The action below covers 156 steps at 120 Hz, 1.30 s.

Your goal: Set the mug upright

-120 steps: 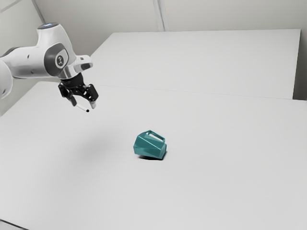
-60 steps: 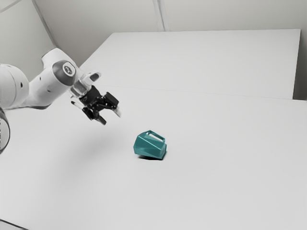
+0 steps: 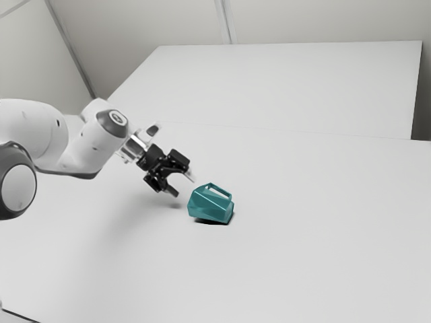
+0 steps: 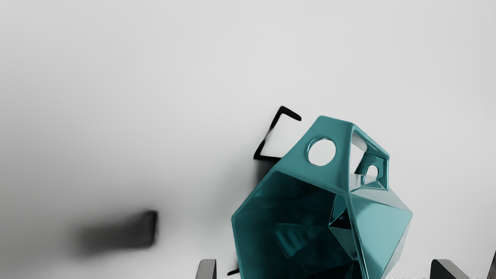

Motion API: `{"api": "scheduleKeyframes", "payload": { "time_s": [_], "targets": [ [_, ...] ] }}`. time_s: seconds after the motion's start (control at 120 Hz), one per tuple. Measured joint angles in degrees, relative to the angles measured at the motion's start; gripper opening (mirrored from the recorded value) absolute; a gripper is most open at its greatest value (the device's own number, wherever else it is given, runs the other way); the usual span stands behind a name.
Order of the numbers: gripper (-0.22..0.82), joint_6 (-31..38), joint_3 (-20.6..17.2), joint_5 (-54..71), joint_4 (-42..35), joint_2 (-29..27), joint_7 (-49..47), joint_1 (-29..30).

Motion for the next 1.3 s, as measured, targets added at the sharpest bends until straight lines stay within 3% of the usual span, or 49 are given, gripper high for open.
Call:
{"api": "scheduleKeyframes", "payload": {
  "time_s": [0.5,0.725,0.942,1.092,1.3],
  "targets": [
    [0.59,-0.18,0.0,-6.84,0.36,1.9,5.69,-2.81],
    [0.26,-0.07,0.0,-7.77,0.11,2.08,7.03,-3.66],
    [0.01,0.01,-0.01,-7.8,0.01,2.03,7.83,-3.98],
    [-0.09,0.24,-0.02,-7.61,-0.07,1.91,8.04,-4.06],
    [-0.16,0.56,-0.04,-7.76,-0.09,1.31,8.0,-4.22]
  ]
}}
